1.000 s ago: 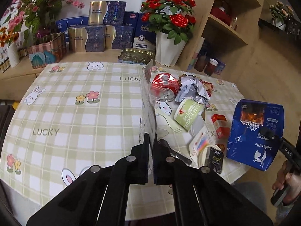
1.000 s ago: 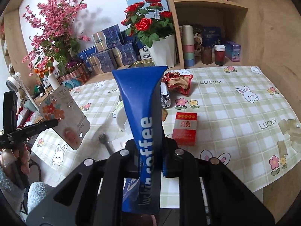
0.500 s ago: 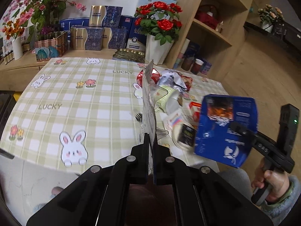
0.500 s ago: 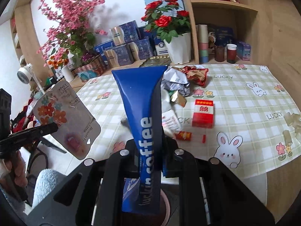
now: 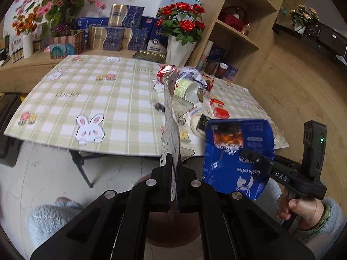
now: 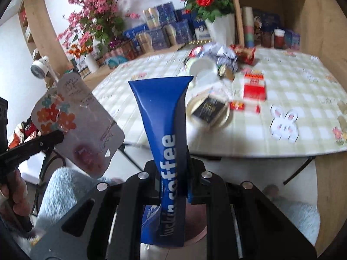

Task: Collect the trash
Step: 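Lower both held items over the brown bin and open both grippers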

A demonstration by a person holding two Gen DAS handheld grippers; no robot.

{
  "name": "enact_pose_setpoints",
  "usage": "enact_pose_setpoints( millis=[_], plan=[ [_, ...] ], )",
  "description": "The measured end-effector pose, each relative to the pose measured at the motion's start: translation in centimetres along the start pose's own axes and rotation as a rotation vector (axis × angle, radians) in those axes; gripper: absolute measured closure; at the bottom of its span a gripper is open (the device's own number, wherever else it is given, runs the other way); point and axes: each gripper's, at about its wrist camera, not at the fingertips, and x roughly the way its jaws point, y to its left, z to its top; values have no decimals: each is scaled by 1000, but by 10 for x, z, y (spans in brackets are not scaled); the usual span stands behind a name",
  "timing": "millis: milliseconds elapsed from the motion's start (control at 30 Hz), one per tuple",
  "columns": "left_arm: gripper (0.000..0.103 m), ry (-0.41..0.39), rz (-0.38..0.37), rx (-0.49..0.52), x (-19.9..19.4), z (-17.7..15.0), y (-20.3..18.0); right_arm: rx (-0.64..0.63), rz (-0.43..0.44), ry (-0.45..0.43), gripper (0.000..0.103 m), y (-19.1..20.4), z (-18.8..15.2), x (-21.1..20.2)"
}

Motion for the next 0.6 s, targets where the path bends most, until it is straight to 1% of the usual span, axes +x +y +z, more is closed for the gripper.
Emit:
enact_pose_setpoints(
  millis=[167, 267, 400, 600],
  plan=[
    [100, 3, 12, -17, -3, -17, 1, 1, 31, 94, 85, 8, -22, 21],
    [100, 1, 24, -13, -4, -21, 0, 8, 42, 152, 85, 11, -32, 38],
    [100, 6, 33, -20, -2, -26, 1, 34, 32, 219, 85, 9, -46, 58],
    [100, 41, 34, -33, 6, -36, 2, 85, 5, 263, 85, -4, -56, 77]
  ],
)
